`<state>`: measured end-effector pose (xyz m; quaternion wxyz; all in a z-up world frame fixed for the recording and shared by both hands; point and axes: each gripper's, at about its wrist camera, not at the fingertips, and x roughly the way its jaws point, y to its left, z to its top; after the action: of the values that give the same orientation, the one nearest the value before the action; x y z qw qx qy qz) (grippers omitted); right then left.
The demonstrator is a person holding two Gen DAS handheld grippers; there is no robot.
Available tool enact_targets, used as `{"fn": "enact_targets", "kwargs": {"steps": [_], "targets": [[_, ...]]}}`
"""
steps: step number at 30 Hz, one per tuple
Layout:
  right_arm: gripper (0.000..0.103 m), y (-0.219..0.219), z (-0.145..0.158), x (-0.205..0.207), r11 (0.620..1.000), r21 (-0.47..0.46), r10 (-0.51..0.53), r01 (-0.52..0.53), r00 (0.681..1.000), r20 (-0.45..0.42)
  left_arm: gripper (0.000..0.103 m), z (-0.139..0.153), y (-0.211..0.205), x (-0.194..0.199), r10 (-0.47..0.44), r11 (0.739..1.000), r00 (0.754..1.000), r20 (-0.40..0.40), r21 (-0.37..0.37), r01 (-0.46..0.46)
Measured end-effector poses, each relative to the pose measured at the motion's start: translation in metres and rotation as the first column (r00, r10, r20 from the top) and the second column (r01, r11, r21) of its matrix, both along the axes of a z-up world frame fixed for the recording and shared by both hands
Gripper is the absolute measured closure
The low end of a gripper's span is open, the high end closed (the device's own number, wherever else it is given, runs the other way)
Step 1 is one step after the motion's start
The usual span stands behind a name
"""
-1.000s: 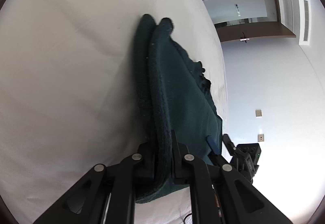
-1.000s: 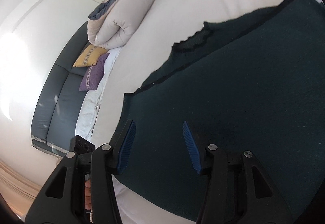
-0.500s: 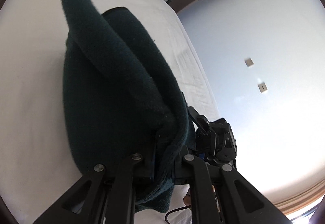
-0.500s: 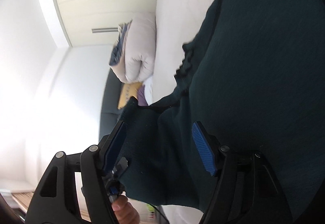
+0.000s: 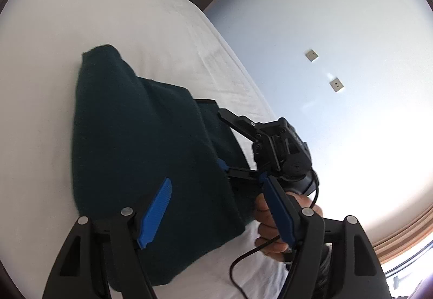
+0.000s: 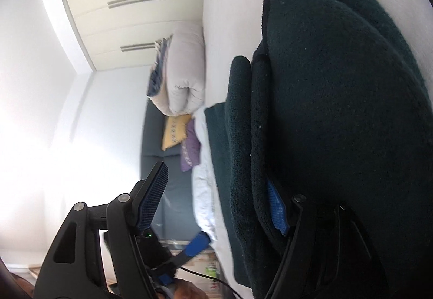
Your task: Fold small clothes
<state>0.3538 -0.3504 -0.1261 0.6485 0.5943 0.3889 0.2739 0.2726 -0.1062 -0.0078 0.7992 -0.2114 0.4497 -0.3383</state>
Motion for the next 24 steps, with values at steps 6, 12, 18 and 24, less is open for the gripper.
{"fn": "enact_targets", "kwargs": {"steps": [6,12,18,24], "targets": [[0.047,0.027,0.021,0.012,0.948,-0.297,0.106,-0.118,0.993,-0.059,0.03,-0.036,0.05,-0.007,0.089,0.996,0.994,-0.068,-0.009,-0.09],[0.089,0.044,0.035,0.023,0.834,-0.528,0.12,-0.16,0.987,-0.109,0.03,-0.036,0.055,-0.014,0.08,0.997,0.996,-0.043,0.013,-0.079],[0.089,0.027,0.077,0.022,0.781,-0.617,0.11,-0.098,0.994,-0.019,0.03,-0.03,0.06,-0.018,0.083,0.996,0.996,-0.029,0.012,-0.083],[0.089,-0.019,0.069,0.008,0.776,-0.628,0.05,-0.063,0.998,-0.039,0.03,-0.034,0.047,-0.019,0.051,0.998,0.998,-0.03,0.039,-0.049]]}}
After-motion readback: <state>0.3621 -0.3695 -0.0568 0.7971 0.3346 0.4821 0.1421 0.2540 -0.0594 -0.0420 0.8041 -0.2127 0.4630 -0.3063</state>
